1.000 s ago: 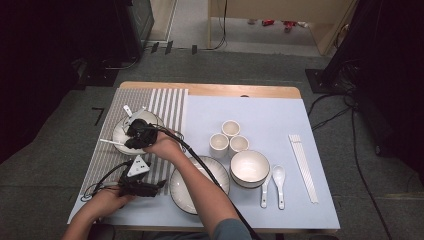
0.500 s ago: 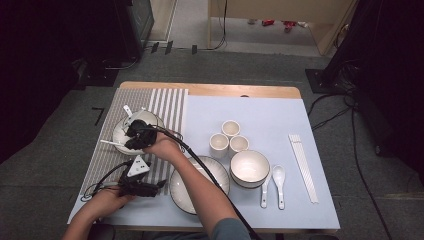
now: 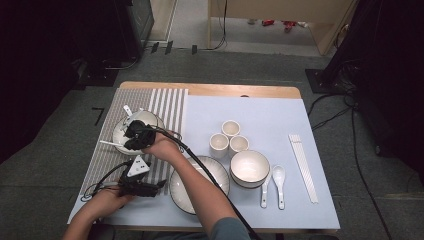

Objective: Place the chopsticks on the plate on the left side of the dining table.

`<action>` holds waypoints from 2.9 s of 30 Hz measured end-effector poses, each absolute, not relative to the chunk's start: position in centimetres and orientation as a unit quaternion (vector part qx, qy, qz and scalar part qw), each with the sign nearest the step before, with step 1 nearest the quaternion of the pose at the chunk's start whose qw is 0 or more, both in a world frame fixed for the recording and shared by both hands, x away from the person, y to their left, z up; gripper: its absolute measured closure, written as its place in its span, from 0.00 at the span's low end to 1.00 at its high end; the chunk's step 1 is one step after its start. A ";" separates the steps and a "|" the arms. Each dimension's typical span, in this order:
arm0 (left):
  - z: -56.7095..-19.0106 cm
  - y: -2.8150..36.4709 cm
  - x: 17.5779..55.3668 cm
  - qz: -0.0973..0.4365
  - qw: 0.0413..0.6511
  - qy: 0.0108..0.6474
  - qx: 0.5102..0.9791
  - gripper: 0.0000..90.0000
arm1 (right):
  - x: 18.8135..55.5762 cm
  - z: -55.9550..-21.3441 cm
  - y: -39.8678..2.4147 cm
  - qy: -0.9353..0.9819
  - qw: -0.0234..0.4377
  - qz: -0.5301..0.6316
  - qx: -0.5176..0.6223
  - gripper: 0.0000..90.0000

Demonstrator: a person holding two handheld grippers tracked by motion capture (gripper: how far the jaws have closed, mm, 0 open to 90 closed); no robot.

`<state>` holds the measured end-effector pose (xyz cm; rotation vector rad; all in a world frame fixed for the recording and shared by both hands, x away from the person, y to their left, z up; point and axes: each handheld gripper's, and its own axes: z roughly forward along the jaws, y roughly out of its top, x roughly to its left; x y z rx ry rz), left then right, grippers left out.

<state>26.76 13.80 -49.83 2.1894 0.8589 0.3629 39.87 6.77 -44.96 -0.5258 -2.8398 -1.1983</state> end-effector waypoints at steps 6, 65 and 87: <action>-49.8 13.8 26.8 0.142 0.372 0.335 0.854 0.16 | 39.7 -45.0 6.9 -0.911 0.000 -0.378 -0.166 0.94; -49.8 13.8 26.8 0.141 0.372 0.335 0.854 0.16 | 38.9 -45.0 6.3 -0.915 0.011 -0.374 -0.152 0.99; -49.8 13.8 26.8 0.141 0.372 0.335 0.854 0.16 | 39.0 -45.2 6.3 -0.913 0.015 -0.375 -0.160 0.94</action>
